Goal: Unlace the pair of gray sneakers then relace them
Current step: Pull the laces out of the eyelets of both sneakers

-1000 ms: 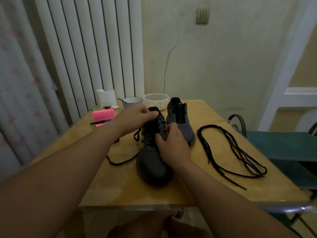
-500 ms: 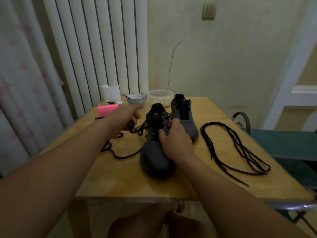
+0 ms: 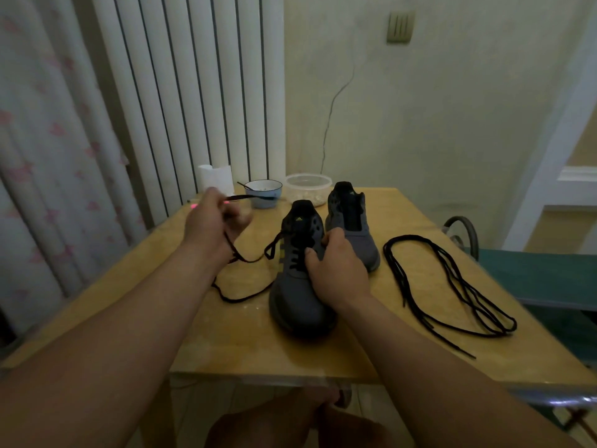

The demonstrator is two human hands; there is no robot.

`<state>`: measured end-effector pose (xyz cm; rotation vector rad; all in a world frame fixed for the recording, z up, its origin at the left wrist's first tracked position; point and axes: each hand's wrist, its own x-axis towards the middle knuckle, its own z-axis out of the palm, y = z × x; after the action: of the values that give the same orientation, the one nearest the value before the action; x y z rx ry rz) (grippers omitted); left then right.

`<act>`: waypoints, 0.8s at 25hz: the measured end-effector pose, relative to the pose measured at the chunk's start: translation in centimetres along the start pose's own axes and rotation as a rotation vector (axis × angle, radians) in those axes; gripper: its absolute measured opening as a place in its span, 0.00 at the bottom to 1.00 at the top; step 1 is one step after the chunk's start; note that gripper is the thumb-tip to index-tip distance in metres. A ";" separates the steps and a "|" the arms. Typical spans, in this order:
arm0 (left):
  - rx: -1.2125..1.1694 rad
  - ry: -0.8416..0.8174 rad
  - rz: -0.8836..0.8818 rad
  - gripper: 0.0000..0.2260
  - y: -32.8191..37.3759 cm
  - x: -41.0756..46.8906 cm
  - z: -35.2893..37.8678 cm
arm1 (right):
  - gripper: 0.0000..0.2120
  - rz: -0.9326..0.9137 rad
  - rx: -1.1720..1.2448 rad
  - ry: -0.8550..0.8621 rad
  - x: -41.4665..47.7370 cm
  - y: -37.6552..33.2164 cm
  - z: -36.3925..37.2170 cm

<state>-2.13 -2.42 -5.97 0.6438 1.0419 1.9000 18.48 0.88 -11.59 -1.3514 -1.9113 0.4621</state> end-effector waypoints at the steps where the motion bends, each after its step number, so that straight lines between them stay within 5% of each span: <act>1: -0.054 0.129 -0.029 0.10 -0.2 0.3 -0.9 | 0.14 -0.001 -0.001 -0.001 0.0 0.0 0.0; 4: 0.781 0.354 0.007 0.16 -1.9 0.2 -2.8 | 0.14 0.018 -0.013 -0.033 0.2 0.0 -0.1; 6: 1.149 0.470 0.215 0.25 -2.9 -1.5 -2.8 | 0.14 0.009 -0.006 -0.005 0.4 -0.1 -0.6; 8: 1.146 0.426 0.549 0.13 -3.6 -3.6 -1.6 | 0.12 -0.090 -0.037 0.095 1.0 -0.5 -1.5; 9: 1.113 0.302 0.555 0.07 -4.2 -4.3 -0.6 | 0.11 -0.169 -0.078 0.116 1.6 -0.8 -2.1; 12: 1.171 -0.071 0.253 0.16 -7.5 -4.5 1.9 | 0.14 -0.336 -0.271 -0.085 3.9 -2.0 -3.2; 15: 1.028 -0.074 0.171 0.27 -8.9 -3.6 2.5 | 0.12 -0.348 -0.428 -0.215 5.5 -2.9 -3.1; 20: 0.943 -0.071 0.240 0.28 -10.5 -3.1 1.3 | 0.11 -0.083 0.080 -0.339 6.2 -3.0 -3.4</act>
<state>4.96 -1.55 -14.33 1.3935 1.8817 1.4732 17.96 5.04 -5.08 -1.1944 -2.1860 0.7561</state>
